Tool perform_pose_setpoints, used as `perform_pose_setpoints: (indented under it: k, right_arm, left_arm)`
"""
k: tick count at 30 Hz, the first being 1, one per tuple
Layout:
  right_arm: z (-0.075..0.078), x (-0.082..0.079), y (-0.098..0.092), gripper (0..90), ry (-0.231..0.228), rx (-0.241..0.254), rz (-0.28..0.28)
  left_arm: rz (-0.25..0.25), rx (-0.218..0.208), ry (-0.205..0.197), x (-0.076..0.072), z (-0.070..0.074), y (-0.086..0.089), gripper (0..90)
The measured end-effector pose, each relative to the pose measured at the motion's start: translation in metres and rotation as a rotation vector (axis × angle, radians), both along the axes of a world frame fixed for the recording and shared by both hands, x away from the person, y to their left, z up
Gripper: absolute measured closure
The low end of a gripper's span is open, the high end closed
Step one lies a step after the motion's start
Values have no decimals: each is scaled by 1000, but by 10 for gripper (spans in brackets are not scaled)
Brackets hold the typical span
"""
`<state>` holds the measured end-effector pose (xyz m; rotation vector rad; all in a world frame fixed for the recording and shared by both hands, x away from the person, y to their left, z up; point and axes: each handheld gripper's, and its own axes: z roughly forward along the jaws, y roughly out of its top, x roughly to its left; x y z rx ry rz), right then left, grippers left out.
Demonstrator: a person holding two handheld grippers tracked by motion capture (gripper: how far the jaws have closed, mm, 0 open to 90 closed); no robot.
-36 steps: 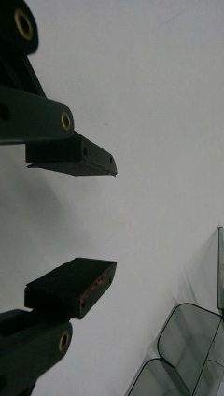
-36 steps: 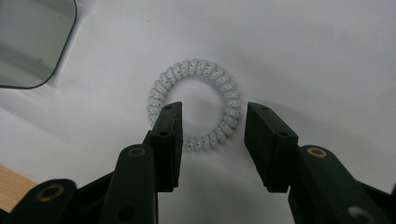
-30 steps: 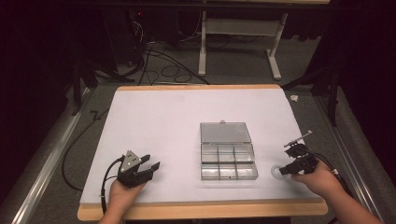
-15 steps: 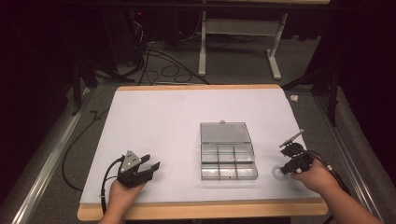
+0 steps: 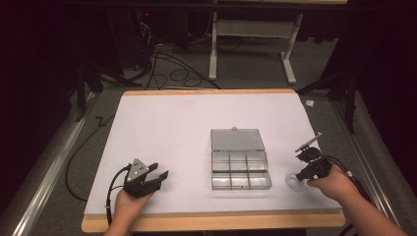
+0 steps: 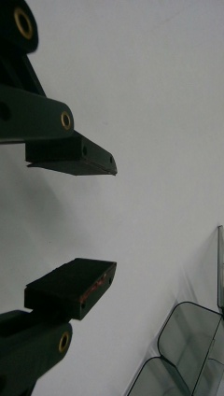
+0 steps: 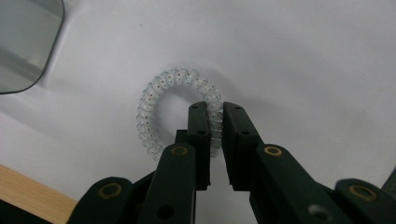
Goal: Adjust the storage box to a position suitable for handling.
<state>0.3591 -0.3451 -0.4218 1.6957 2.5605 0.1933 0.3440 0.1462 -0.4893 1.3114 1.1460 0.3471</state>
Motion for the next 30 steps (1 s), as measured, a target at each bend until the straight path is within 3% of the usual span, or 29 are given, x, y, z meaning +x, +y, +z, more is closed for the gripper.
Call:
perform_pose_setpoints:
  k: [9, 30]
  right_arm:
    - [9, 0, 0, 836, -2, 31, -5]
    - [41, 4, 5, 837, -29, 36, 2]
  left_arm:
    - [1, -1, -1, 0, 0, 0, 457]
    - [-1, 1, -2, 0, 0, 0, 456]
